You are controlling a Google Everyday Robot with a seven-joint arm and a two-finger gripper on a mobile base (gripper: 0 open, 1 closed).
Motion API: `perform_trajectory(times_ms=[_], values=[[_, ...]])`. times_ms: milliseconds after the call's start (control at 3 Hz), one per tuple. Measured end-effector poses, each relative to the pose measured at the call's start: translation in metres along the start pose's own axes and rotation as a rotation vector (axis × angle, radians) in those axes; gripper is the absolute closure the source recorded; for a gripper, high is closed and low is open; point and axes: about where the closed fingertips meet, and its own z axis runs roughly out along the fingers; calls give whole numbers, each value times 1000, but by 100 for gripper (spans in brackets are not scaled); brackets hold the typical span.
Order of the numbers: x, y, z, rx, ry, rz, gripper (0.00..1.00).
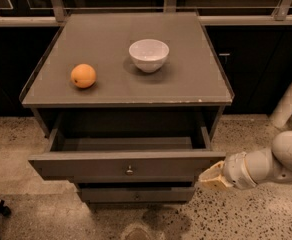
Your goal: Close top drawer
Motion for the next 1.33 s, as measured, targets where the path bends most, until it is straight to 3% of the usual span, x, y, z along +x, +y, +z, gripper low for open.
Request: perform_trajectory(times_ms=[333, 667, 1000, 1333], values=[[-21, -16, 5, 22, 21, -38, 100], [-20, -15, 4, 22, 21, -38, 100], [-32, -38, 9, 49, 64, -52, 100], [-32, -36, 9, 49, 64, -52, 100]])
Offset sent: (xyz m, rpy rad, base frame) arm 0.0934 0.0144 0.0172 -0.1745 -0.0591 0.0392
